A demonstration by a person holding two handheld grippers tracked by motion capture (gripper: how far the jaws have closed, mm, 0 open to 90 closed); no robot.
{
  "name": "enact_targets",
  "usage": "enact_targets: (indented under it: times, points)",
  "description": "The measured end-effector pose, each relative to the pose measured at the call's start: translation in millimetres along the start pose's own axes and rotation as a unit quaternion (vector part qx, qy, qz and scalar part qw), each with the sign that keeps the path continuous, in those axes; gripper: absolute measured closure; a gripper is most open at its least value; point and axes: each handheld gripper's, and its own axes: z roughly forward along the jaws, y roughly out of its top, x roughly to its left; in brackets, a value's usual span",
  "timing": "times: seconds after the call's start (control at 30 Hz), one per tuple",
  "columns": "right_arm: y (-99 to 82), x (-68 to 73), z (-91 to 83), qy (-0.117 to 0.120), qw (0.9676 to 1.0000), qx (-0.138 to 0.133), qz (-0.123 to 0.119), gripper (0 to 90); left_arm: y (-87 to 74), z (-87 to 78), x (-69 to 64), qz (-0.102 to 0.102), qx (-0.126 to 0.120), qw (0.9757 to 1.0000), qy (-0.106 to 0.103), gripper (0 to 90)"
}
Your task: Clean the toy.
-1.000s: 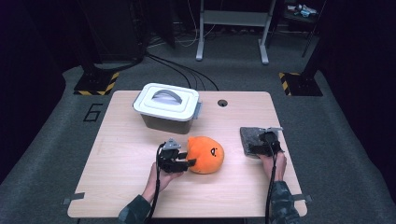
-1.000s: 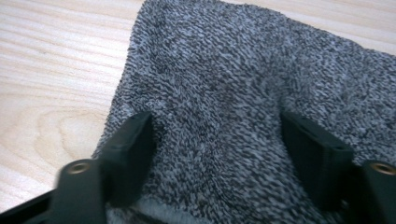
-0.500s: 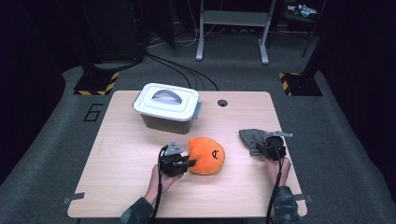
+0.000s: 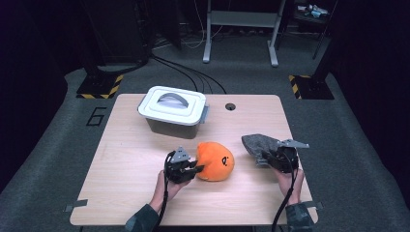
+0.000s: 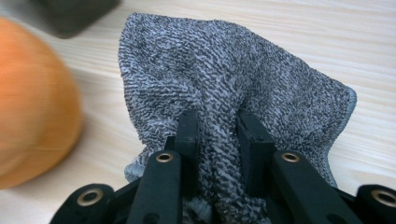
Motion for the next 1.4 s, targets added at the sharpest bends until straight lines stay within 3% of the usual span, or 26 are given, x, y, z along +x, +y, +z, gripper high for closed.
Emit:
enact_targets:
  times: [0.3, 0.5, 0.63, 0.67, 0.7, 0.83, 0.9, 0.93, 0.97, 1.03, 1.1, 1.23, 1.4]
  points:
    - [10.5, 31.1, -8.5, 0.044, 0.9985, -0.006, -0.033, 72.4, 3.9, 1.8, -3.3, 0.004, 0.0, 1.0, 0.006, 72.7]
    - [22.3, 58.7, -13.3, 0.084, 0.995, -0.011, -0.053, 72.3, 5.6, 2.7, -3.6, 0.003, 0.004, 1.0, 0.006, 72.5]
    - [27.4, 83.8, -3.0, 0.12, 0.9902, -0.011, -0.071, 72.1, 7.0, 4.3, -4.7, 0.001, 0.005, 1.0, 0.007, 72.4]
    - [27.4, 83.8, -3.0, 0.12, 0.9902, -0.011, -0.071, 72.1, 7.0, 4.3, -4.7, 0.001, 0.005, 1.0, 0.007, 72.3]
    - [29.2, 95.2, 3.2, 0.131, 0.9879, -0.004, -0.082, 71.9, 7.5, 4.5, -5.0, 0.002, 0.005, 1.0, 0.007, 72.3]
    - [30.0, 107.4, 12.2, 0.125, 0.9869, 0.007, -0.102, 71.9, 7.8, 5.5, -5.3, -0.003, 0.01, 0.9999, 0.014, 71.8]
    - [29.3, 109.4, 16.8, 0.118, 0.9872, 0.011, -0.107, 71.8, 6.9, 5.9, -3.3, -0.004, 0.01, 0.9998, 0.015, 69.6]
    - [28.2, 108.6, 18.4, 0.12, 0.9872, 0.011, -0.104, 71.9, 7.1, 6.1, -3.2, -0.005, 0.012, 0.9998, 0.018, 64.8]
    - [25.8, 106.6, 21.8, 0.117, 0.9871, 0.015, -0.108, 71.9, 7.3, 6.2, -3.5, -0.006, 0.012, 0.9996, 0.023, 53.2]
    - [23.3, 105.2, 23.9, 0.118, 0.9879, 0.016, -0.1, 72.1, 7.6, 6.6, -3.2, -0.002, 0.01, 0.9995, 0.031, 49.5]
    - [22.7, 104.3, 25.1, 0.116, 0.9877, 0.016, -0.104, 72.1, 7.4, 7.7, -3.0, -0.004, 0.012, 0.9995, 0.028, 49.8]
    - [21.3, 102.5, 26.9, 0.112, 0.9879, 0.017, -0.106, 72.2, 8.2, 11.0, -4.1, 0.001, 0.013, 0.9997, 0.021, 68.3]
    - [23.6, 100.0, 16.1, 0.111, 0.9888, 0.001, -0.099, 72.2, 13.2, 11.2, -10.5, 0.022, 0.015, 0.9993, 0.026, 71.3]
